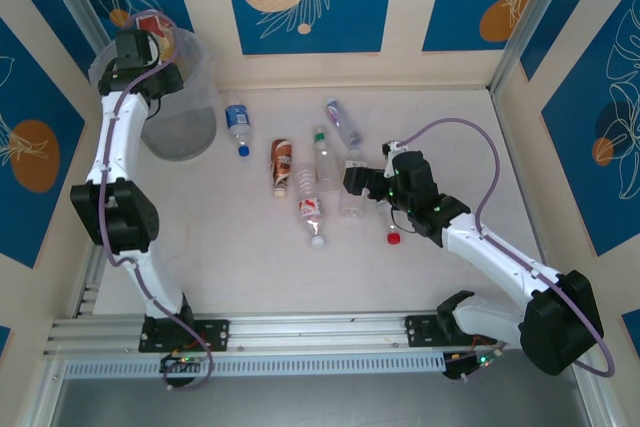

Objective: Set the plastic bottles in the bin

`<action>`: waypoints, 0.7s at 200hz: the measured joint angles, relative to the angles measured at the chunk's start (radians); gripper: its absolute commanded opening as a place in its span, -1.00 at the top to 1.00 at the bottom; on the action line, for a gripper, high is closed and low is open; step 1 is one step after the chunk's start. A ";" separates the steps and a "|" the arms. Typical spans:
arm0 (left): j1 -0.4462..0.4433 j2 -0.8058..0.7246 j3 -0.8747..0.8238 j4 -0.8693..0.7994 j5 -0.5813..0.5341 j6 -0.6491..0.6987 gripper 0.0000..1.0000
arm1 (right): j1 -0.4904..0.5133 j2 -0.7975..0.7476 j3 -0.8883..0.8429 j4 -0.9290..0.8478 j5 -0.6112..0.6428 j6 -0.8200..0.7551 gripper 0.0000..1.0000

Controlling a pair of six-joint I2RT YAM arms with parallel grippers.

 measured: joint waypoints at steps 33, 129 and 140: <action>0.000 0.018 0.021 -0.001 0.025 -0.001 0.27 | 0.000 0.003 0.002 -0.005 0.002 0.000 -0.99; 0.001 0.071 0.078 0.007 0.086 -0.008 0.02 | 0.013 0.037 0.030 -0.013 0.006 0.000 -0.98; 0.001 0.071 0.078 0.007 0.086 -0.008 0.02 | 0.013 0.042 0.031 -0.013 0.006 0.000 -0.99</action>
